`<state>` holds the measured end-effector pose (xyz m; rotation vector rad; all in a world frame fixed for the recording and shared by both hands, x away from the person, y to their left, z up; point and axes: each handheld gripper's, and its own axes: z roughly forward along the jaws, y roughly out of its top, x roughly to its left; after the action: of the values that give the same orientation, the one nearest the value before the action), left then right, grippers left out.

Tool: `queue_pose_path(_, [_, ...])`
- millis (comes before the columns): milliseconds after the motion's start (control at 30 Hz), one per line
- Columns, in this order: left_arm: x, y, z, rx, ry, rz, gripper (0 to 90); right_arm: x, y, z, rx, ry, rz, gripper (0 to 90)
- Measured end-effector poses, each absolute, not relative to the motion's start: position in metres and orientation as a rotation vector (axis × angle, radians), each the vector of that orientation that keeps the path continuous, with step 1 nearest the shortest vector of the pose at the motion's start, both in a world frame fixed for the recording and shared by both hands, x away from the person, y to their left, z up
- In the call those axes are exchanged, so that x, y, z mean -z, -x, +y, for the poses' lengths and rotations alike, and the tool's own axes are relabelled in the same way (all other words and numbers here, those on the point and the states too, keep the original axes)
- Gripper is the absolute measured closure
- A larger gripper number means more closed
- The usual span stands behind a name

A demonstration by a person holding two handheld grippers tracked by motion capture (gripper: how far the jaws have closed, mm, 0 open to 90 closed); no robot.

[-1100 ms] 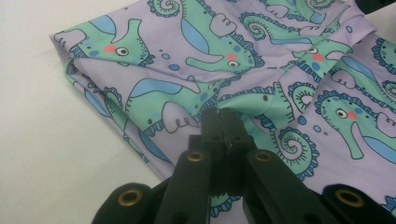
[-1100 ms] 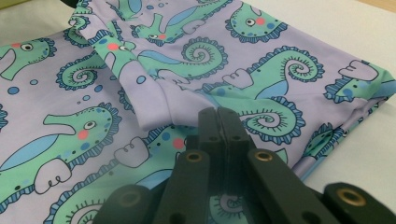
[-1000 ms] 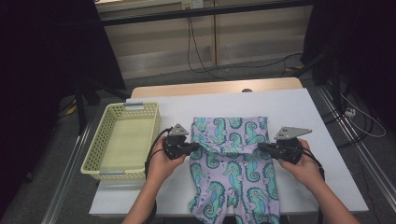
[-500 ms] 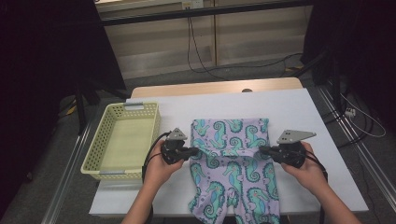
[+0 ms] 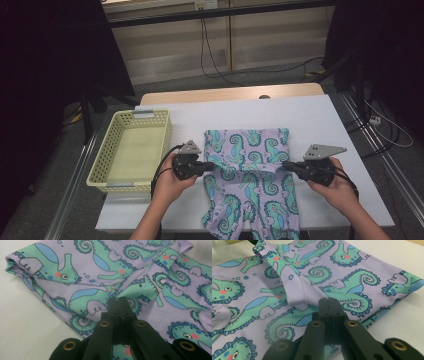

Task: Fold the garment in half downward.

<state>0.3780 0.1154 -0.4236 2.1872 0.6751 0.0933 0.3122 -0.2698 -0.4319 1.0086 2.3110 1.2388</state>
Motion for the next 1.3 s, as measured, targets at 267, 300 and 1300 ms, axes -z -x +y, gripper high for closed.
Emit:
queue_pose_path(267, [0.424, -0.372, 0.117, -0.082, -2.206, 0.665, 90.0, 0.432, -0.307, -0.267, -1.235, -0.988, 2.333, 90.0])
queue_pose_path(300, [0.425, -0.372, 0.117, -0.084, -2.207, 0.660, 90.0, 0.432, -0.306, -0.267, -1.236, -0.988, 2.336, 90.0])
queue_pose_path(1300, [0.424, -0.346, 0.126, -0.007, -2.220, 0.625, 90.0, 0.429, -0.277, -0.266, -1.273, -0.938, 2.402, 90.0])
